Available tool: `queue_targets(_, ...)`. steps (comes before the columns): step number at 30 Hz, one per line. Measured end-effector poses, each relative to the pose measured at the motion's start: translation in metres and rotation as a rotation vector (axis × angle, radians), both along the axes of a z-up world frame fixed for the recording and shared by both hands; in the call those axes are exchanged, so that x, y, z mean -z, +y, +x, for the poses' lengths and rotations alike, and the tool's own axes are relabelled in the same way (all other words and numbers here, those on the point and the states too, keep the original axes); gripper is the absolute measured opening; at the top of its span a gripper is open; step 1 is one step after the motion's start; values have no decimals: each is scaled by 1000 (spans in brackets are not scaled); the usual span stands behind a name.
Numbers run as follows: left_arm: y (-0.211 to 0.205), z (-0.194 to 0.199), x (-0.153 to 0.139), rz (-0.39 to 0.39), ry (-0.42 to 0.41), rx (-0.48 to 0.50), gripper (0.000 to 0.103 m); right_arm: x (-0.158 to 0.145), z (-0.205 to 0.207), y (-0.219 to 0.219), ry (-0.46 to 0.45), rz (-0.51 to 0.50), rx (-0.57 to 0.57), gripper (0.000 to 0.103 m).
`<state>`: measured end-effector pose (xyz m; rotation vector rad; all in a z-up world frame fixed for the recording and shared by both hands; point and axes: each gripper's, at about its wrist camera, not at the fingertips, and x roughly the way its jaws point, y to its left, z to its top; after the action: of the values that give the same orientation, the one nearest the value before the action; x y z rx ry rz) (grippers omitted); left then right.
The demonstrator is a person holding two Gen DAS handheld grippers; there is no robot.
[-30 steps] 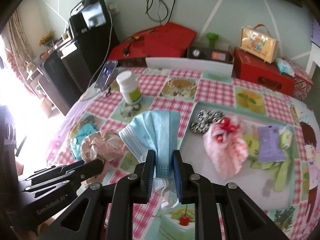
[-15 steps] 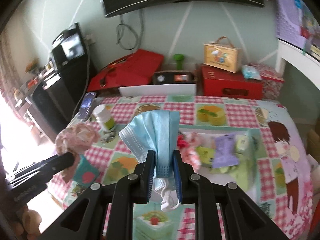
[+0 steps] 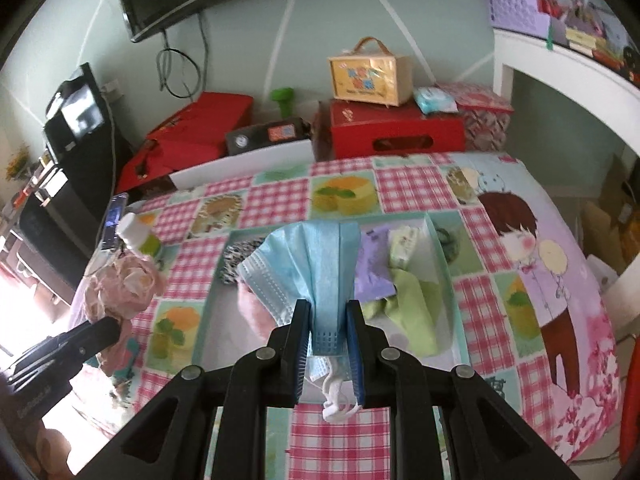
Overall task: Organize soft objects
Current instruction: 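Carry the pink-beige cloth with left tool while right tool carries mask over tray, then open both tools to drop the cloth and the mask into the tray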
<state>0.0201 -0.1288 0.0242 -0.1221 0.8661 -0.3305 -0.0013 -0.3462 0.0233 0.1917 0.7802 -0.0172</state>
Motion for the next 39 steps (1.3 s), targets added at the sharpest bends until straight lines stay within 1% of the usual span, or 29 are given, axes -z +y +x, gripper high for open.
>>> queue_targets(7,-10,20,32,27,72,15,19,31,16,-4,64,11,2,19)
queue_targets(19,-28,44,74,36,172,64,19,75,41,2,160,-3,-15,21)
queue_targets(24,-35,50,89,39,213,79,19,90,49,2,194,-4,-16,21)
queue_targets(30,-40,54,99,47,241,88,20,102,55,1,223,-8,-14,21)
queue_targets(33,-42,55,101,53,254,92,24,104,56,2,230,-14,-15,21)
queue_targets(35,-42,55,101,57,259,95,36,105,56,2,235,-19,-13,22)
queue_targets(37,-42,54,100,55,261,96,42,106,56,3,245,-27,-12,29)
queue_targets(38,-43,54,99,56,260,97,44,106,57,3,249,-33,-11,31)
queue_targets(39,-43,54,98,59,259,99,44,106,57,3,253,-40,-7,35)
